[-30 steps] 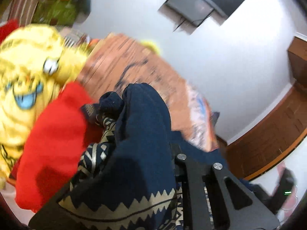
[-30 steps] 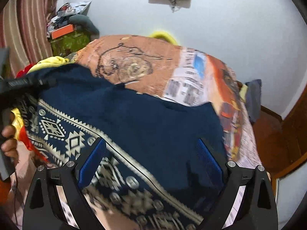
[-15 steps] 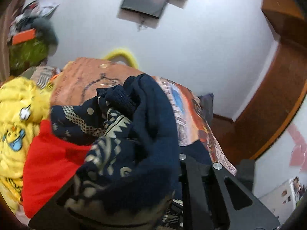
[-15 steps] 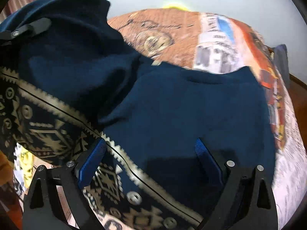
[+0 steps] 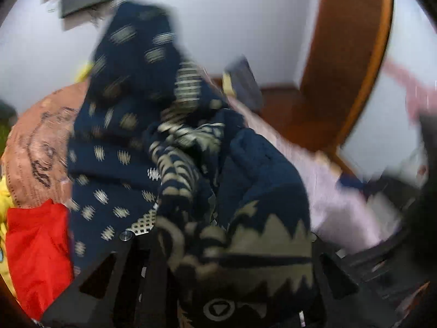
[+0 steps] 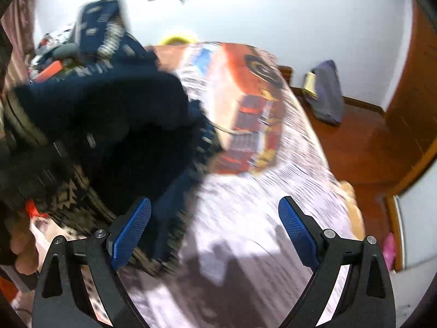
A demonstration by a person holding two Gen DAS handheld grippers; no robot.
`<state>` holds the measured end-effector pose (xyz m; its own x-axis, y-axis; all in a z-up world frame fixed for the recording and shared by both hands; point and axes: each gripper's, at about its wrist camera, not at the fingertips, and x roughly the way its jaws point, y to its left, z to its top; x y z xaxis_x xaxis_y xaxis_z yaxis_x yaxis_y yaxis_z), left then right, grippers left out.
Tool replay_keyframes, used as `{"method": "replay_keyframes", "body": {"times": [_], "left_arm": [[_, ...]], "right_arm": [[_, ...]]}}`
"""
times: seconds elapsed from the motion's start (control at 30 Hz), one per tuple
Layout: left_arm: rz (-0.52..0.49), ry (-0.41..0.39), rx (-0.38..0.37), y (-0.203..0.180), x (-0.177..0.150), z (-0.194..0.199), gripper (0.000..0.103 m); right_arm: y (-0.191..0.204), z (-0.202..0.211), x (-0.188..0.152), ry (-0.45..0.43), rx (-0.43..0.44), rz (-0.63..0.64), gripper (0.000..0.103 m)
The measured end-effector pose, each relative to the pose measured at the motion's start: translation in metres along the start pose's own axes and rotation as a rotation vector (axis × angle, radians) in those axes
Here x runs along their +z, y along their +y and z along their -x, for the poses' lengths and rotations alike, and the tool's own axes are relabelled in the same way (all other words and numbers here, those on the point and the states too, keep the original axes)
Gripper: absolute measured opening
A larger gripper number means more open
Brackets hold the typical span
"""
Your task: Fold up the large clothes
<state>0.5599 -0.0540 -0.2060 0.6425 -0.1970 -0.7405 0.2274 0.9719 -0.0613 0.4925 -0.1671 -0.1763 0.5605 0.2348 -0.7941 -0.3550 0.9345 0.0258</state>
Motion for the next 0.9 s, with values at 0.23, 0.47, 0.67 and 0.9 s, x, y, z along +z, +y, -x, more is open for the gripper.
{"method": "replay_keyframes", "body": {"times": [0.23,0.47,0.67,0.9], "left_arm": [[-0.011,0.117,-0.076,0.009,-0.024,-0.022,0.019],[-0.081,0.134,-0.109,-0.007,-0.035,-0.008,0.04],[-0.069,0.165,-0.204,-0.026,-0.053,0.021,0.061],[-0.118,0.136,-0.176,-0.025,-0.071,0.082,0.066]], "right_arm": [[-0.022,0.009,-0.016,0.008,-0.047,-0.005,0.093],[-0.019,0.026,-0.016,-0.024,-0.059,0.01,0.093],[-0.011,0.045,-0.016,-0.059,-0.079,0.053,0.093],[0.002,0.072,-0.008,-0.121,-0.07,0.092,0.093]]}}
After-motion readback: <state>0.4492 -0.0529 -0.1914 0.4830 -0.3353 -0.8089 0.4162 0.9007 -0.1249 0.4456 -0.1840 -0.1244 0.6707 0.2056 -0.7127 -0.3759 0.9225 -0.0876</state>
